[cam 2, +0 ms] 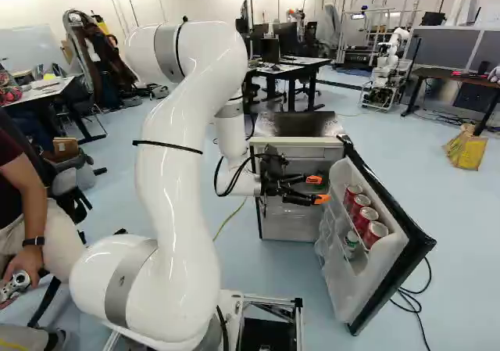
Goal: Grab a drink from the fridge
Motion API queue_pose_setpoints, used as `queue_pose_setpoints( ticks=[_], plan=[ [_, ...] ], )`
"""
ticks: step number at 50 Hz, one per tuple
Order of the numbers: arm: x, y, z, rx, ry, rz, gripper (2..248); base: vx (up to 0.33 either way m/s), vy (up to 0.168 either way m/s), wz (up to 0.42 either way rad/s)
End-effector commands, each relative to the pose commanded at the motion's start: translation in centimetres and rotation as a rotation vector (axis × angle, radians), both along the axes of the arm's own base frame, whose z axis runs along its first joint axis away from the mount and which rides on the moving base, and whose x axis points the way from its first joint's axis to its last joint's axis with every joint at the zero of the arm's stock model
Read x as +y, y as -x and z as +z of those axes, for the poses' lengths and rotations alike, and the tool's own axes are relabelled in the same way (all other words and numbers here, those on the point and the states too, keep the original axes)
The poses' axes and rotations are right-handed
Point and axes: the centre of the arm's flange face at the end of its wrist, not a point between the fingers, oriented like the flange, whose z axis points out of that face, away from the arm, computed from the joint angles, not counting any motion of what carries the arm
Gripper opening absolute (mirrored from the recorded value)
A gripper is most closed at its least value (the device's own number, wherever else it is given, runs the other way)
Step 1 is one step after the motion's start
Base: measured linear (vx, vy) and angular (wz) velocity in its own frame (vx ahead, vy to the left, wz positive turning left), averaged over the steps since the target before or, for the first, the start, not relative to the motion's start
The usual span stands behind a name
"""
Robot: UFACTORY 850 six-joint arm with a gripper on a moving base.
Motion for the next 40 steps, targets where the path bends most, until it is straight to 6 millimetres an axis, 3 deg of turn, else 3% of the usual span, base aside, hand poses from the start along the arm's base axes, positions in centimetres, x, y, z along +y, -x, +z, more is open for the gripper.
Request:
queue_pose_setpoints(
  ticks=[40],
  plan=[
    [-2.9, -1.4, -0.3, -0.034, -0.007, -0.065, 166, 0.000, 0.000, 0.000]
  ],
)
